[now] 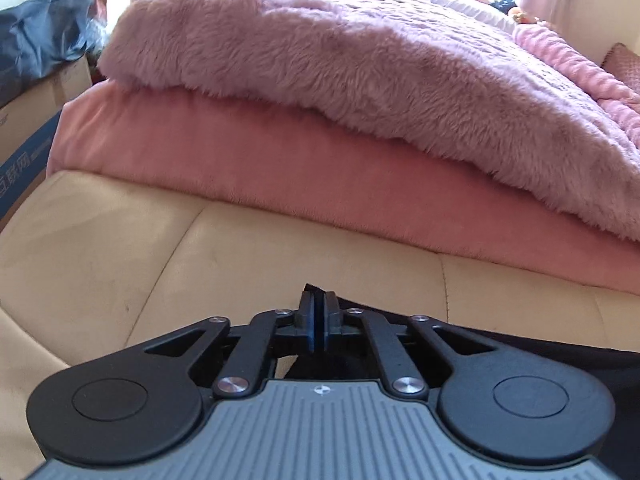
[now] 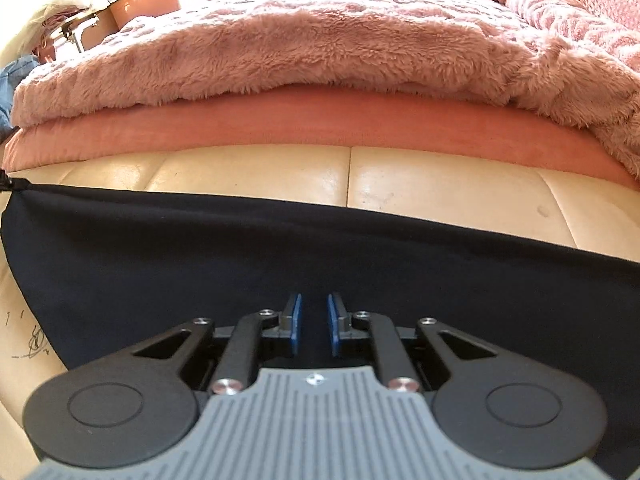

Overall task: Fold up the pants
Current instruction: 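Grasp the pants corner with the left tool while the right tool grasps the edge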

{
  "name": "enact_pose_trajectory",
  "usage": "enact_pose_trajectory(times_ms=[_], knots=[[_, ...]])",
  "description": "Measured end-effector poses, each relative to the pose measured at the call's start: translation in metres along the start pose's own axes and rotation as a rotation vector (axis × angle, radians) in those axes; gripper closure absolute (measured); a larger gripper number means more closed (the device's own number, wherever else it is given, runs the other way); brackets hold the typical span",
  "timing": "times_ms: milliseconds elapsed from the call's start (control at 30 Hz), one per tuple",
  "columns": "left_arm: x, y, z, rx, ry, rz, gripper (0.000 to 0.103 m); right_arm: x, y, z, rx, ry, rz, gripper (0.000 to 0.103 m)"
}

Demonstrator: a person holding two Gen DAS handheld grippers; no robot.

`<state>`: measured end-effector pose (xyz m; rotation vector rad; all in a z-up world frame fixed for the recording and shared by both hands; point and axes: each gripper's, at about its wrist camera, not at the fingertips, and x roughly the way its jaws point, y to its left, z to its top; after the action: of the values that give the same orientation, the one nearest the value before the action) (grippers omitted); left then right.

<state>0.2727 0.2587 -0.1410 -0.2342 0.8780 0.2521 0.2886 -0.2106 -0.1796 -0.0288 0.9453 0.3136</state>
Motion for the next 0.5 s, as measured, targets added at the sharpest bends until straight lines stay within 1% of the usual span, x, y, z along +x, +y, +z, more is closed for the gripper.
enact_pose_trajectory(times_ms=[33,67,200,267,367,400,467,500], knots=[[-0.003,0.002,-0.002,-0.015,-0.008,0.005,0.089,-0.002,0.003,0.001,-0.011,-0.007,-0.003,0.093],[-0.007,0.006,-0.004,-0.036,-0.019,0.005,0.085,-0.006,0.007,0.002,-0.023,-0.017,0.014,0.093],[-0.034,0.022,-0.015,-0.145,-0.035,-0.033,0.072,-0.001,0.036,0.013,-0.076,-0.032,0.132,0.093],[-0.045,0.027,-0.021,-0.199,-0.021,-0.057,0.063,0.008,0.056,0.019,-0.113,-0.029,0.191,0.093],[-0.058,0.039,-0.036,-0.315,0.024,-0.117,0.060,0.031,0.082,0.029,-0.144,-0.007,0.243,0.093],[-0.061,0.042,-0.041,-0.347,0.032,-0.137,0.060,0.041,0.088,0.033,-0.146,0.003,0.238,0.094],[-0.065,0.048,-0.052,-0.400,0.044,-0.167,0.060,0.054,0.094,0.042,-0.145,-0.018,0.205,0.103],[-0.065,0.049,-0.056,-0.427,0.051,-0.179,0.060,0.059,0.094,0.047,-0.137,-0.022,0.188,0.103]])
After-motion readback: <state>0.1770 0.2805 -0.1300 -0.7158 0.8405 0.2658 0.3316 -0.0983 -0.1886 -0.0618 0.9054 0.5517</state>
